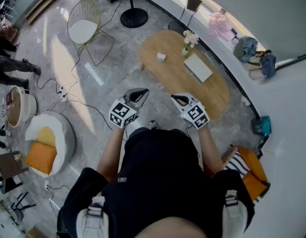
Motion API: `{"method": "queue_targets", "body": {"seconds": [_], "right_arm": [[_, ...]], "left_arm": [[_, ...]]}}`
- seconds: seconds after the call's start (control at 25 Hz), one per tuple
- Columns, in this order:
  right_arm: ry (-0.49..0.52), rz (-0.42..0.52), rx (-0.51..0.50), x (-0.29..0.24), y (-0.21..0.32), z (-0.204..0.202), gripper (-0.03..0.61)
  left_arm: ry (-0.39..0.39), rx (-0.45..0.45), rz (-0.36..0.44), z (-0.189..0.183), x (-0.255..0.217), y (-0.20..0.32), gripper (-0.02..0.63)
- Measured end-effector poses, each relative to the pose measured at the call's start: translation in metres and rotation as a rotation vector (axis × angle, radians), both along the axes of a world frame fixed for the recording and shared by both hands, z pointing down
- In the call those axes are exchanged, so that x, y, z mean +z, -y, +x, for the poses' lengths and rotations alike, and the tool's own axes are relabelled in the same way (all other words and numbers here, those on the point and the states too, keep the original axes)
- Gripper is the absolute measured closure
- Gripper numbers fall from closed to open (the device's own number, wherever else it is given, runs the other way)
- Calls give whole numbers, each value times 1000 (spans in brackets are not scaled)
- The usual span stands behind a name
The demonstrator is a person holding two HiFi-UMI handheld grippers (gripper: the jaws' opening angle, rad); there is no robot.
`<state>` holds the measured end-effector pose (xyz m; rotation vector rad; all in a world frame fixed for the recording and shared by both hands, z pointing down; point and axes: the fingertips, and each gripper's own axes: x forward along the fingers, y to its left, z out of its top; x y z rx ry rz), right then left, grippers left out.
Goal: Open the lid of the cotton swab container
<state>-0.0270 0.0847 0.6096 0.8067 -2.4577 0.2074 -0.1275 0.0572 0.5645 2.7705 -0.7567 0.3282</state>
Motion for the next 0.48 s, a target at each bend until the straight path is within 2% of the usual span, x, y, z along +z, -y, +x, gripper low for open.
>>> {"method": "queue_targets", "body": {"seconds": [0.24,0.48], "right_arm": [[-13,-3,0,3,-2,-6,584],[-27,-8,-9,5,-6,-7,584]], "left_arm": [[-8,-1,15,-6,1,2,614],[-15,-15,-3,-11,5,-2,614]]}}
